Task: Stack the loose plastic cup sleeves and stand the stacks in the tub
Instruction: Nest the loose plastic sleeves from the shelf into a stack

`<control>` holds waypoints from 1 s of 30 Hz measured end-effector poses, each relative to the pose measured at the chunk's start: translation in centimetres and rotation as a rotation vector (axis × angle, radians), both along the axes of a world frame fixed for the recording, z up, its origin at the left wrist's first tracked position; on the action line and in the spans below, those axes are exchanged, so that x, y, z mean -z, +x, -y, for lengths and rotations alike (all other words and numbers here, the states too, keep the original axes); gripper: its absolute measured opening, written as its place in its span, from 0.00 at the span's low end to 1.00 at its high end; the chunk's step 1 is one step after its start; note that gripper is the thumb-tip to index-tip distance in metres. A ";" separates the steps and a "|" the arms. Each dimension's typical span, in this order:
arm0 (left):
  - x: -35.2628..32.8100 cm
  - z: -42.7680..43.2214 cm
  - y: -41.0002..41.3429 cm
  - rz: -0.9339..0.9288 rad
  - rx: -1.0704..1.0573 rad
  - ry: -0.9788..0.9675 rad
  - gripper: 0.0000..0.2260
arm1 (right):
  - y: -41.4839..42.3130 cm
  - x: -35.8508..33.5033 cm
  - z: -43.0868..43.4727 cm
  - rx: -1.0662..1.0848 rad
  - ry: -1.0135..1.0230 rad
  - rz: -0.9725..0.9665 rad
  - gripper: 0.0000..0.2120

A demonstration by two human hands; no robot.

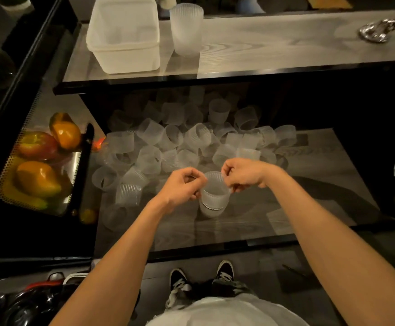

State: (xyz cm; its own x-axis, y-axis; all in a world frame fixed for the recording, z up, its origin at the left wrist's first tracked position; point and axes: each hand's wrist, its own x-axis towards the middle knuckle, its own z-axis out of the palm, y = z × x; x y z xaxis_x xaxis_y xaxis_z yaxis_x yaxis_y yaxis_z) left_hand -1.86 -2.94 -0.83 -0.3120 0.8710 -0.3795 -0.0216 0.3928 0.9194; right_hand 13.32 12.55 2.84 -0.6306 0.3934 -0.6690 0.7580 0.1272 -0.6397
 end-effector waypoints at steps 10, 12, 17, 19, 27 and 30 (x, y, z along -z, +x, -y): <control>1.7 0.4 0.0 -0.168 -0.052 0.034 0.07 | -0.2 1.3 1.5 -0.022 0.241 -0.073 0.10; 1.8 0.5 0.0 -0.190 -0.058 0.047 0.08 | -0.5 1.2 1.6 -0.062 0.324 -0.052 0.10; 2.2 0.7 -0.3 -0.268 -0.094 0.072 0.09 | -1.0 1.5 1.8 -0.070 0.424 -0.057 0.10; 2.5 0.7 -0.3 -0.316 -0.092 0.059 0.11 | -1.0 1.9 1.8 -0.055 0.463 -0.063 0.09; 2.2 1.2 -0.6 -0.380 -0.248 -0.061 0.05 | -1.7 2.9 2.2 -0.078 0.634 -0.066 0.10; 1.6 2.3 -2.2 -0.468 -0.369 -0.146 0.04 | -4.0 2.0 3.3 -0.099 0.694 -0.133 0.06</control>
